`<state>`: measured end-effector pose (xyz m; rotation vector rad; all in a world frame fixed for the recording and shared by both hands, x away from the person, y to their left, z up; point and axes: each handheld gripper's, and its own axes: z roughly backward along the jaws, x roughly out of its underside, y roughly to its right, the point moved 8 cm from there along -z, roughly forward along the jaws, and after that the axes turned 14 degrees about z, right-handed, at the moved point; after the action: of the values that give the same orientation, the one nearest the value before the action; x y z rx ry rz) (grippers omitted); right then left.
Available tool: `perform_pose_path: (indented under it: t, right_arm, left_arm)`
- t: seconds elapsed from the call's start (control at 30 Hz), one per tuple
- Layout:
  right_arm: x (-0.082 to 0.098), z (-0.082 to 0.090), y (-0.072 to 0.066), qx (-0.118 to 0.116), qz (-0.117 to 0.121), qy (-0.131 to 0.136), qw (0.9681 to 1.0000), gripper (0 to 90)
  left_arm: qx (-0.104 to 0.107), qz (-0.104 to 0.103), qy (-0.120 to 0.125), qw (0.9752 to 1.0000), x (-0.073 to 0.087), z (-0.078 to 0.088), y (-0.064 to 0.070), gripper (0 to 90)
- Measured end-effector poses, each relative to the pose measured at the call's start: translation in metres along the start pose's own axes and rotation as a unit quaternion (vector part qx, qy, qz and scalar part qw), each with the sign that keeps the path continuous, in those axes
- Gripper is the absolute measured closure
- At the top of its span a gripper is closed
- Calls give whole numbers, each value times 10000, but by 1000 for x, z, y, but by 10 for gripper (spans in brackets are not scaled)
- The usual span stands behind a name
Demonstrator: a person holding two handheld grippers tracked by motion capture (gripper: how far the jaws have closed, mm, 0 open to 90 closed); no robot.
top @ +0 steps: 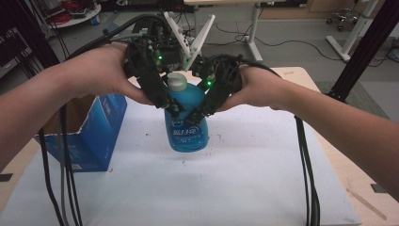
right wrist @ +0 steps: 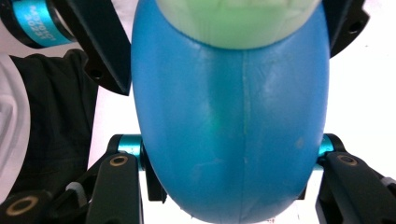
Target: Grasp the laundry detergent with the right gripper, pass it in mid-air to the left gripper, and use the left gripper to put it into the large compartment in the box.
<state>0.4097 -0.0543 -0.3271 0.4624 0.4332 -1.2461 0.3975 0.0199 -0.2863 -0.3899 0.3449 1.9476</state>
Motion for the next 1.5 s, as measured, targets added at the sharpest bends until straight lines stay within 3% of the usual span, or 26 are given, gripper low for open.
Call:
perform_pose_path:
  t: [0.3, 0.87, 1.5]
  right_arm:
    - [-2, 0, -2, -39, -59, 46, 10000, 463]
    - [-3, 0, -1, -15, -48, 29, 10000, 464]
    - [-4, -1, -1, 14, -22, 92, 10000, 455]
  left_arm:
    - [-14, -23, 23, 10000, -1, 1, 1, 275]
    - [-233, -71, -20, 9997, -1, -2, 0, 340]
    - [-203, -43, 83, 9997, -1, 0, 2, 380]
